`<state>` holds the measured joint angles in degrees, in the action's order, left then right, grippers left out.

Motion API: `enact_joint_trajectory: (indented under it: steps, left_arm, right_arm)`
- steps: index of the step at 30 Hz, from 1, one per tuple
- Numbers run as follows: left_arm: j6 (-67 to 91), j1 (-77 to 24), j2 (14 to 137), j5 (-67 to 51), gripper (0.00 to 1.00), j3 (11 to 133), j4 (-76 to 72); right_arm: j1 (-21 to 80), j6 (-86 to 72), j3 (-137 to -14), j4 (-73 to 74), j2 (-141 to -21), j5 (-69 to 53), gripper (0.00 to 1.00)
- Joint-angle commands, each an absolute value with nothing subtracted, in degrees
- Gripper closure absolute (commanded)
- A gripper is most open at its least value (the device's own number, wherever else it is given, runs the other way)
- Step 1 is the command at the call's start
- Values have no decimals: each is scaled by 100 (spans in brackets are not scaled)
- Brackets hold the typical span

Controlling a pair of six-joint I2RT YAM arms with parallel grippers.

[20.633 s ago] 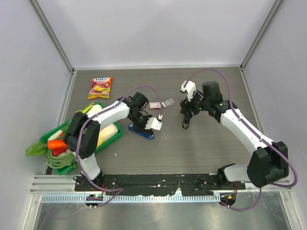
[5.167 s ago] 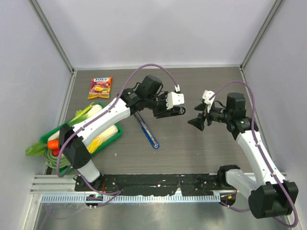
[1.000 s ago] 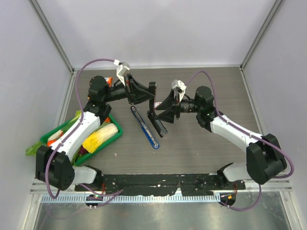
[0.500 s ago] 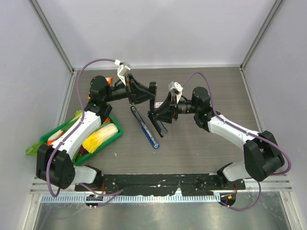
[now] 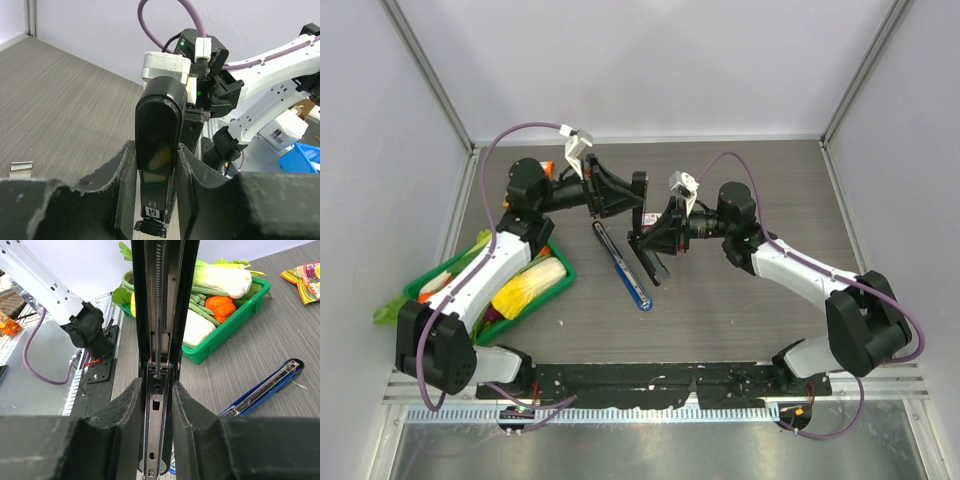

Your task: Load the staples into the stapler

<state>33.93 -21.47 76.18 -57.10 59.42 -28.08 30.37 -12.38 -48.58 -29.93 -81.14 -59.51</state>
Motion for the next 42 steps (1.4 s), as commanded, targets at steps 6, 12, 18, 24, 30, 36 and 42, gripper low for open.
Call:
enact_joint_trajectory:
  steps: [6,12,18,24,30,36,42]
  left_arm:
    - [3779,-1987,7488,-5573,99,6091,-3664]
    - [3964,-1688,7304,-5353,94,5959,-3867]
    - [4061,-1459,7172,-5177,83,5845,-3973]
    - [3868,-1380,7067,-5089,51,5766,-3727]
    - [3456,-1354,6953,-5080,36,5722,-3289]
    - [2428,-1231,6672,-5107,28,5924,-1648]
    - [714,-1125,6233,-4238,9,6108,419]
  right_arm:
    - [2989,-1458,-4755,-3691,-7867,-5670,99]
    - [2734,-1933,-4606,-4148,-7620,-5344,99]
    - [2514,-2145,-4518,-4351,-7357,-5274,99]
    - [2347,-2180,-4535,-4140,-7058,-5072,99]
    - [2303,-1768,-4702,-3377,-6847,-4774,99]
    - [2259,-354,-5080,-1267,-6645,-3248,99]
    - [2153,202,-4905,-607,-6504,-1698,99]
